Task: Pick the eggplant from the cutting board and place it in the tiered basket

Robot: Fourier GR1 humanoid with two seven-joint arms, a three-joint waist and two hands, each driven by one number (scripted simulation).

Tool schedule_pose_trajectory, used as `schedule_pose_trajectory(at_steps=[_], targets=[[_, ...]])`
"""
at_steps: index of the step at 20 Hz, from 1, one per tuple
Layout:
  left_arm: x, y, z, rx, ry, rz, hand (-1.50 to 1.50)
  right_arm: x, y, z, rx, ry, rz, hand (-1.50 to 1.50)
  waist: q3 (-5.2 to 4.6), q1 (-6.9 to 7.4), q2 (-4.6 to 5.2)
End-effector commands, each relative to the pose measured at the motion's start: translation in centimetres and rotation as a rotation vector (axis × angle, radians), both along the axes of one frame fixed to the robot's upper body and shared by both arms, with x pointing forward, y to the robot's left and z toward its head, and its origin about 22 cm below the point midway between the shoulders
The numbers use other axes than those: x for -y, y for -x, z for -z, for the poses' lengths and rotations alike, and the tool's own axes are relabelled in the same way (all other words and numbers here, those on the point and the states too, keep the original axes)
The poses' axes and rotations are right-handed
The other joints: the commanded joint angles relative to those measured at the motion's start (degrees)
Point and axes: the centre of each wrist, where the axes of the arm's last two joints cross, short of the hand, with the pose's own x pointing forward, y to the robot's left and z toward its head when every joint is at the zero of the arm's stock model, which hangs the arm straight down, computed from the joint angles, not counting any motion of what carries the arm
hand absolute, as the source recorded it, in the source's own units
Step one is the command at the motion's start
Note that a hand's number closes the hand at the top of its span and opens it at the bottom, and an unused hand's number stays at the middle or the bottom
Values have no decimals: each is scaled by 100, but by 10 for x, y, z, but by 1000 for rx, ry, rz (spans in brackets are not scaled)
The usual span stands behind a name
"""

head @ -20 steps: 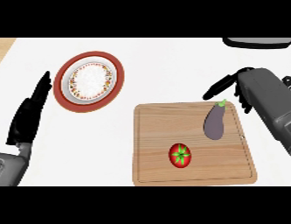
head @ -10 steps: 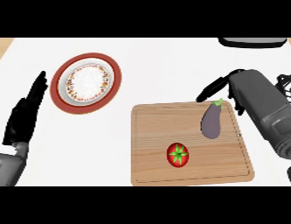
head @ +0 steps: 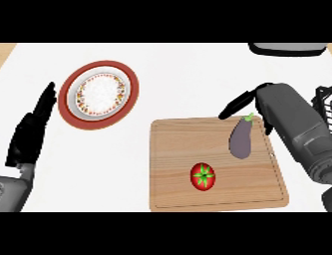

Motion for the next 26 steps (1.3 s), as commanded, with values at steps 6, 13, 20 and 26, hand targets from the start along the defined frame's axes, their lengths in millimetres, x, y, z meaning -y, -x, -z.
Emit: schedule_pose_trajectory(at_steps=[6,13,20,26], targets=[[-8,2,-4,2,-25,-5,0,-12,17,35,-227,-169,30,150,74,-42,71],[-13,0,-1,-1,3,-12,0,-29,16,34,-216,-63,-77,150,67,-67,57],[-13,11,-2,-18,6,-29,0,-41,0,0,40,20,-82,150,67,-170,-16],[-22,12,12,-65,-20,-51,0,-152,0,-61,755,120,-816,150,62,-270,-290]])
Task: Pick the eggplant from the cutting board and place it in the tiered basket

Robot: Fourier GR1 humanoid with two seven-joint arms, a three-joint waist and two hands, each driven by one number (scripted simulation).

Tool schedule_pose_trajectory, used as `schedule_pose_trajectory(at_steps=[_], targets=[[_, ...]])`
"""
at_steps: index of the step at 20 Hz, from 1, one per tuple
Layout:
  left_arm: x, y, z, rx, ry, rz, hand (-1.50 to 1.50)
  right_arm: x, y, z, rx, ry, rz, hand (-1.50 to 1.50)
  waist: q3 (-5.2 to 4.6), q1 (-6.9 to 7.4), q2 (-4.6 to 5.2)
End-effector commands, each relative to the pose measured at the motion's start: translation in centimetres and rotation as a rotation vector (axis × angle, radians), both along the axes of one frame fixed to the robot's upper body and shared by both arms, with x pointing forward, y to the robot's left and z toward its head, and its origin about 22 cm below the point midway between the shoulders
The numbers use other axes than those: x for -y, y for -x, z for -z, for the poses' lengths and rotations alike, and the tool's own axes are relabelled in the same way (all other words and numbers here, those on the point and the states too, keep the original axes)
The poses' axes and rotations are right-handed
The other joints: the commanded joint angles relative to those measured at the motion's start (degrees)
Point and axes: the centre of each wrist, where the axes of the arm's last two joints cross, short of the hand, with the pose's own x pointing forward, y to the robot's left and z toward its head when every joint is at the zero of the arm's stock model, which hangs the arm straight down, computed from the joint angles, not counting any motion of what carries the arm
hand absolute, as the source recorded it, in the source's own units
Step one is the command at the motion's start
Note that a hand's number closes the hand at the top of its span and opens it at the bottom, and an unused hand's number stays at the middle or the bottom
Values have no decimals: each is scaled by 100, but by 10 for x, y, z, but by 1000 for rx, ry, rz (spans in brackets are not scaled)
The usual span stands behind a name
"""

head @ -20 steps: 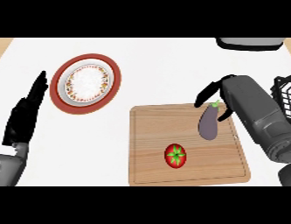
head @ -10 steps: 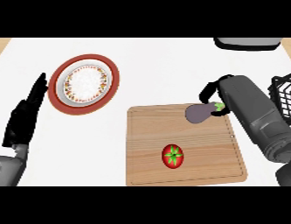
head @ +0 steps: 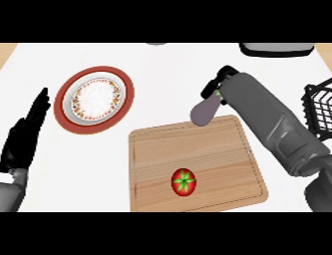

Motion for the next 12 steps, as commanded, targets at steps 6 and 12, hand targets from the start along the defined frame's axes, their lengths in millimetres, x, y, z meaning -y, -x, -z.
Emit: schedule_pose_trajectory(at_steps=[6,12], targets=[[-12,10,10,-28,10,-83,0,-52,1,-71,796,-5,-244,150,63,-507,-156],[-25,23,17,-28,0,-115,0,-32,-1,-101,1114,94,-191,150,53,-610,-134]])
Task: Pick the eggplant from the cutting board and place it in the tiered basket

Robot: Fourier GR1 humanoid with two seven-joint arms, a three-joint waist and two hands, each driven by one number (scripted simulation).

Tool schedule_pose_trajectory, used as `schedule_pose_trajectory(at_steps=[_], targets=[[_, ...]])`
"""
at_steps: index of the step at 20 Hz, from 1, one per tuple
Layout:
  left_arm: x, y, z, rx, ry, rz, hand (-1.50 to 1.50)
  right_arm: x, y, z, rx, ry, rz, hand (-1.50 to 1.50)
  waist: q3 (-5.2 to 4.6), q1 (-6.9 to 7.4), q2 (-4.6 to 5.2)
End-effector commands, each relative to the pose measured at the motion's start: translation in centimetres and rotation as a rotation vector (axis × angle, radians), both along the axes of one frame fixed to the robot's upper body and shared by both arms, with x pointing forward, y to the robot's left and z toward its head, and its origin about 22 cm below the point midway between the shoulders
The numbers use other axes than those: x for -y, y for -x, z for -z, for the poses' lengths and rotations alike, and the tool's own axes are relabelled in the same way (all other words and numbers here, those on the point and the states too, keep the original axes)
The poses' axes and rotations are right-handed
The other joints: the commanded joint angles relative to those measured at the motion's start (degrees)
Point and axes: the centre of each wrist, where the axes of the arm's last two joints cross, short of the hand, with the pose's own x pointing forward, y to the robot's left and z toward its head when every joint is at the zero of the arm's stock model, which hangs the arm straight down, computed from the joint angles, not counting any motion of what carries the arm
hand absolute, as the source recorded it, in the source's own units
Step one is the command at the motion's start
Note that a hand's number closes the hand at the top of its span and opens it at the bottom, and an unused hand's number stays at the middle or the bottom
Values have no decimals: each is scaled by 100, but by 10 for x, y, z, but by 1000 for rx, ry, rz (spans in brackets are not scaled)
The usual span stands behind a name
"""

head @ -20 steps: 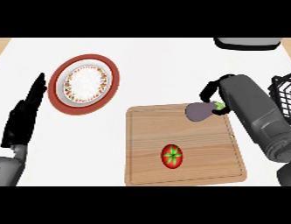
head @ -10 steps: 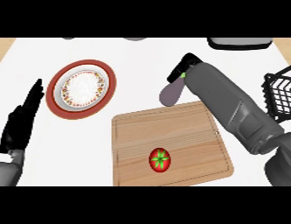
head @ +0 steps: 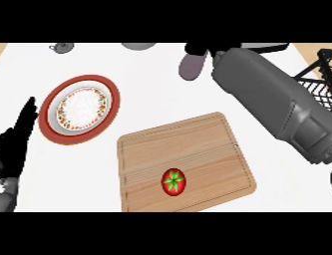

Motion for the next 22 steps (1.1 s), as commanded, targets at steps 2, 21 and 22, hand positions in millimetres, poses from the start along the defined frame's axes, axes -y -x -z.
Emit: schedule_pose_trajectory(at_steps=[2,21,22], targets=[[-6,2,-1,0,3,-31,0,18,0,-46,254,-16,37,150,1,-165,13],[17,0,-10,50,10,48,0,197,83,-122,306,279,161,150,-3,275,276],[14,-9,-14,54,7,54,0,207,86,-106,278,316,180,150,-5,276,303]])
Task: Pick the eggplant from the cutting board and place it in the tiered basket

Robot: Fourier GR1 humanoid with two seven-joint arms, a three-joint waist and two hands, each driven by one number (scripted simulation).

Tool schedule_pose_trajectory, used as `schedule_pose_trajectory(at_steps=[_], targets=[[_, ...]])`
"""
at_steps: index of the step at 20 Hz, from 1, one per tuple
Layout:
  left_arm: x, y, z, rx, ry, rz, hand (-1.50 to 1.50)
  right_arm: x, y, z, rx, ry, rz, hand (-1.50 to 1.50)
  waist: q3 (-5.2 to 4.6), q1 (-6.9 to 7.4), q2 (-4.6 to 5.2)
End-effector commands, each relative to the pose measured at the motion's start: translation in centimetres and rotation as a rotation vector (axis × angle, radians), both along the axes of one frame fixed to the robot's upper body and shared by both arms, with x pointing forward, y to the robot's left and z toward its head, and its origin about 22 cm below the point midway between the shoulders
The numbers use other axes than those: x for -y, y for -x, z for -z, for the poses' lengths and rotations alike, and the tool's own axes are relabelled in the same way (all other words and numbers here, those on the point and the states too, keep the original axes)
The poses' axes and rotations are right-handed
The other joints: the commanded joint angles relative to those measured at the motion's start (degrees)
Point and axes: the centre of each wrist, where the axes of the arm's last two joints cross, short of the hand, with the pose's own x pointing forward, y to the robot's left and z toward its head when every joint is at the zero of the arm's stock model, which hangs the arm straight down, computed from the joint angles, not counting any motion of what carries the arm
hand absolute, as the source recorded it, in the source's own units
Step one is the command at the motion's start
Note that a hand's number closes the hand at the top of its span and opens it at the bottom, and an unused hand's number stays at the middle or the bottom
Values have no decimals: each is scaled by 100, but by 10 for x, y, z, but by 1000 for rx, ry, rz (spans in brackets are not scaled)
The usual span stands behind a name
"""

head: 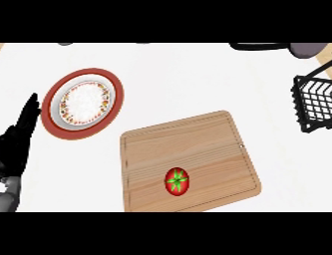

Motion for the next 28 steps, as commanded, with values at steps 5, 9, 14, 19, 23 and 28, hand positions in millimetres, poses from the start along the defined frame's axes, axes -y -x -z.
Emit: schedule_pose_trajectory(at_steps=[5,9,14,19,23,28], targets=[[10,0,-7,19,-30,47,0,78,32,13,-44,293,212,150,-3,330,107],[15,-15,-2,19,-1,68,0,109,42,-2,-42,357,298,150,-5,330,132],[-3,-8,-1,29,-6,63,0,148,49,18,-72,346,269,150,1,424,149],[19,-16,-20,6,0,79,0,180,57,22,-122,293,207,150,7,437,147],[8,-18,-16,29,-1,82,0,163,47,57,-168,204,161,150,2,453,150],[22,-17,-14,28,-5,74,0,193,47,60,-249,-2,153,150,7,480,163]])
